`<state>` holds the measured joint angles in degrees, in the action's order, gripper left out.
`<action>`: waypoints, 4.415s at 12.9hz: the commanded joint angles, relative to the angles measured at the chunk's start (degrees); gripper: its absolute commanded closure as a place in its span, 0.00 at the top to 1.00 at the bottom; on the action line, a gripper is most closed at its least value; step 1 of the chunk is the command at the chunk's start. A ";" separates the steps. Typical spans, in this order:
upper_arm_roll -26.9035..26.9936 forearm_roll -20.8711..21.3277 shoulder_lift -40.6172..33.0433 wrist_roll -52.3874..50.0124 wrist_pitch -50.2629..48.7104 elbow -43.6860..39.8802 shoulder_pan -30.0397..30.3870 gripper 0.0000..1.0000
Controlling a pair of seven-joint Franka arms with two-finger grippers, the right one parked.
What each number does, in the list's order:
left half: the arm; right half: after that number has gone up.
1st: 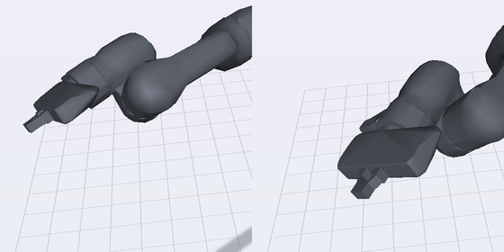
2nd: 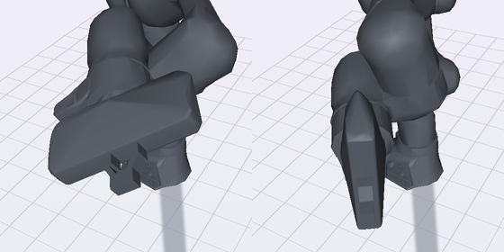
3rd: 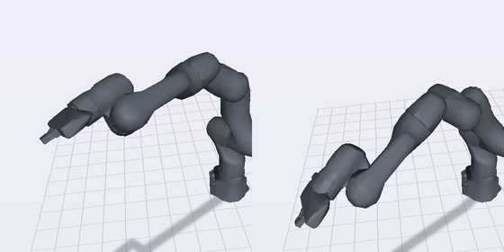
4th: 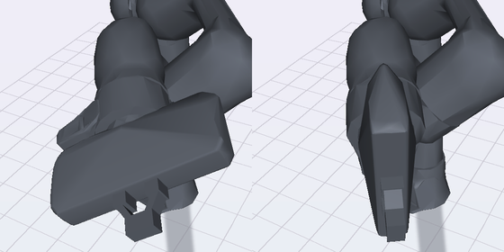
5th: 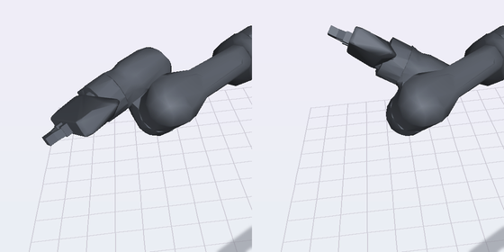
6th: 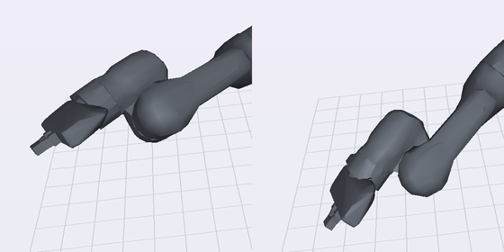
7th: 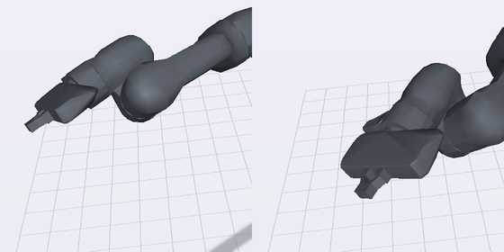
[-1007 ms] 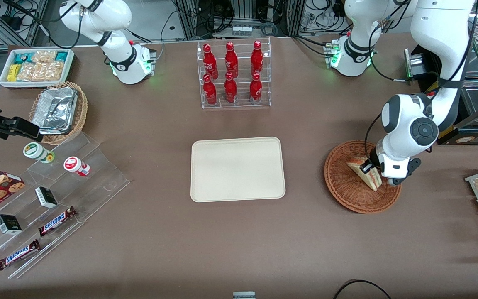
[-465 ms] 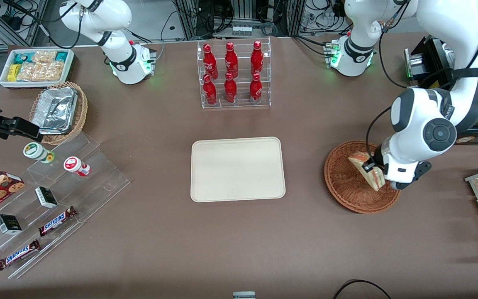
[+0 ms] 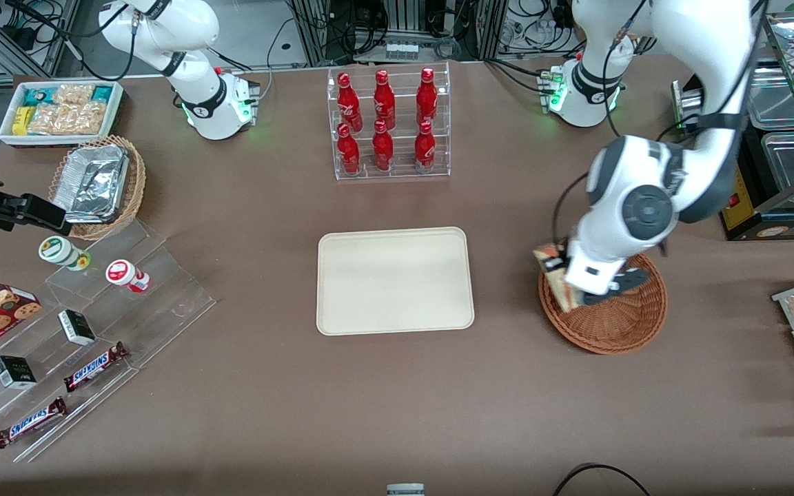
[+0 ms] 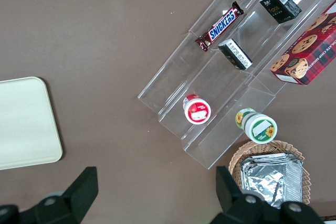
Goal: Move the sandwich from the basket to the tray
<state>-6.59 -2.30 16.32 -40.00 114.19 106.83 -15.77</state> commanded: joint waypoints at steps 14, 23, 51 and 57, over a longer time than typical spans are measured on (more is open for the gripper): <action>0.52 -1.92 30.34 -8.32 5.40 -33.00 -23.78 0.00; 0.52 -5.17 31.67 -9.75 5.17 -34.50 -24.58 0.00; 2.89 0.89 8.57 6.48 -19.17 -28.09 -12.82 1.00; 2.89 0.72 -5.93 22.48 -19.44 -12.98 -3.49 1.00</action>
<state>-3.35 -1.69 16.89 -22.38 94.70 87.30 -21.71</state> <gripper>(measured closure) 0.000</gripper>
